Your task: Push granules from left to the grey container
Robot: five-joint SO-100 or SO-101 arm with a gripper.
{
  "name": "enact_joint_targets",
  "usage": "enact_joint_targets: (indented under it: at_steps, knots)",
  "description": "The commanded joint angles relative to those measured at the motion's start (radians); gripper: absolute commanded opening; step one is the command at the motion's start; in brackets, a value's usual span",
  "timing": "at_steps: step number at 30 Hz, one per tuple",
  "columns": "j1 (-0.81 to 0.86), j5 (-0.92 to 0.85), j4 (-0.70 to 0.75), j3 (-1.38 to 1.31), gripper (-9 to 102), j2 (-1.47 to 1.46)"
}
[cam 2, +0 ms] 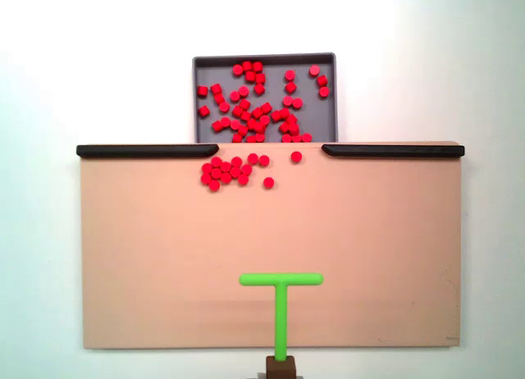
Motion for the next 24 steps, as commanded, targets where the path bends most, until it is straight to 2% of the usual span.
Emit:
enact_joint_targets:
  at_steps: [1,24]
  knots:
    - [0.018,0.058,-0.029,-0.012,0,-0.080]
    - [0.015,0.055,-0.029,-0.017,0,-0.086]
